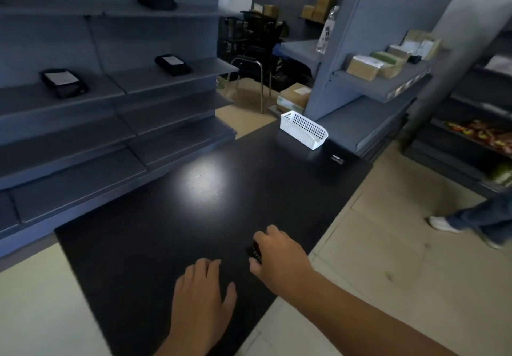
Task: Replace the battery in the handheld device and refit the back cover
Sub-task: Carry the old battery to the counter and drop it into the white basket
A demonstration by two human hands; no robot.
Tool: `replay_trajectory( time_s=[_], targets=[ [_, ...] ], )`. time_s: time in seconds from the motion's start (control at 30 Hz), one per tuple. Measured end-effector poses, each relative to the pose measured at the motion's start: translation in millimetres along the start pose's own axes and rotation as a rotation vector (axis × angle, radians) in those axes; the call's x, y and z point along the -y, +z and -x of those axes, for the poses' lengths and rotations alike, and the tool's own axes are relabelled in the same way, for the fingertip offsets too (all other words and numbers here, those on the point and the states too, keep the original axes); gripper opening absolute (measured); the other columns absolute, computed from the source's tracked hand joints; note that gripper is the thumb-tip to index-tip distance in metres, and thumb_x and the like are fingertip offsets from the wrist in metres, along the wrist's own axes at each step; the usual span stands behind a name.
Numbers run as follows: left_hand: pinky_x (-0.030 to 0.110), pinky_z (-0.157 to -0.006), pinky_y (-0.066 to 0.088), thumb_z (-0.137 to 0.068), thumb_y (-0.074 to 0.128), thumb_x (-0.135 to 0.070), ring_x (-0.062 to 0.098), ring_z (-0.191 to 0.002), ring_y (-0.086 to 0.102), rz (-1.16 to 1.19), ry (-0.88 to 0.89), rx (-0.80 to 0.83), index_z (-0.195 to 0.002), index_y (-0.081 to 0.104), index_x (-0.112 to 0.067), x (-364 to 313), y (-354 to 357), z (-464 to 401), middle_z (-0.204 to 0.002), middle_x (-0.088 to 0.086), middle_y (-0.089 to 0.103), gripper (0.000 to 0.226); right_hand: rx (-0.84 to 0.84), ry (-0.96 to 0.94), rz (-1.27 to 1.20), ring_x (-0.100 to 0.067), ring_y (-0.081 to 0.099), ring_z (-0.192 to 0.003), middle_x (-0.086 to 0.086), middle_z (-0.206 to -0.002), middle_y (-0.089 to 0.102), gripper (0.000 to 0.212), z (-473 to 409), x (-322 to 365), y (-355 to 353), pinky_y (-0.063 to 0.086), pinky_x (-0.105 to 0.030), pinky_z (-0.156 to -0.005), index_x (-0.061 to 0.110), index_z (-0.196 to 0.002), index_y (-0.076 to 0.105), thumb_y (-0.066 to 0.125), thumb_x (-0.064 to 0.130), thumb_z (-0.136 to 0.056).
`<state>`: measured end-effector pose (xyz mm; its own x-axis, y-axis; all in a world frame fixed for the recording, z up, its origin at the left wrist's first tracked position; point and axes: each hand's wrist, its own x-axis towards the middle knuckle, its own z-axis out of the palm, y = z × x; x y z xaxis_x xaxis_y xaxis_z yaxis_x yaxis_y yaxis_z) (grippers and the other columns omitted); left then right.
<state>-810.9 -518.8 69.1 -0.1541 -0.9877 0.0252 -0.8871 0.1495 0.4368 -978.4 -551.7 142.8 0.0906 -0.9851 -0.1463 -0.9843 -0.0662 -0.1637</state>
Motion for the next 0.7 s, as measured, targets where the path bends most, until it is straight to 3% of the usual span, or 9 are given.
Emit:
replay_trajectory(
  time_s=[0.37, 0.5, 0.7],
  targets=[
    [0.032, -0.107, 0.039, -0.092, 0.05, -0.058, 0.011, -0.124, 0.046, -0.059, -0.022, 0.025, -0.145, 0.044, -0.027, -116, 61, -187, -0.135, -0.008, 0.05, 0.061, 0.057, 0.029, 0.021, -0.026, 0.058, -0.105, -0.008, -0.121, 0.051, 0.032, -145, -190, -53, 0.051, -0.034, -0.081, 0.015, -0.121, 0.055, 0.062, 0.035, -0.098],
    [0.033, -0.107, 0.039, -0.093, 0.049, -0.057, 0.012, -0.123, 0.046, -0.073, -0.054, 0.003, -0.143, 0.045, -0.027, -165, 95, -252, -0.136, -0.007, 0.05, 0.059, 0.054, -0.022, 0.034, -0.026, 0.058, -0.102, -0.005, -0.124, 0.044, 0.031, -196, -270, -63, 0.05, -0.033, -0.078, 0.013, -0.119, 0.056, 0.062, 0.034, -0.098],
    [0.029, -0.102, 0.042, -0.091, 0.054, -0.058, 0.007, -0.118, 0.049, -0.087, -0.175, 0.014, -0.141, 0.047, -0.03, -264, 141, -335, -0.134, -0.01, 0.052, 0.058, 0.039, -0.131, 0.109, -0.03, 0.057, -0.108, -0.007, -0.127, 0.046, 0.026, -271, -395, -87, 0.055, -0.042, -0.08, 0.012, -0.121, 0.053, 0.058, 0.027, -0.099]
  ],
)
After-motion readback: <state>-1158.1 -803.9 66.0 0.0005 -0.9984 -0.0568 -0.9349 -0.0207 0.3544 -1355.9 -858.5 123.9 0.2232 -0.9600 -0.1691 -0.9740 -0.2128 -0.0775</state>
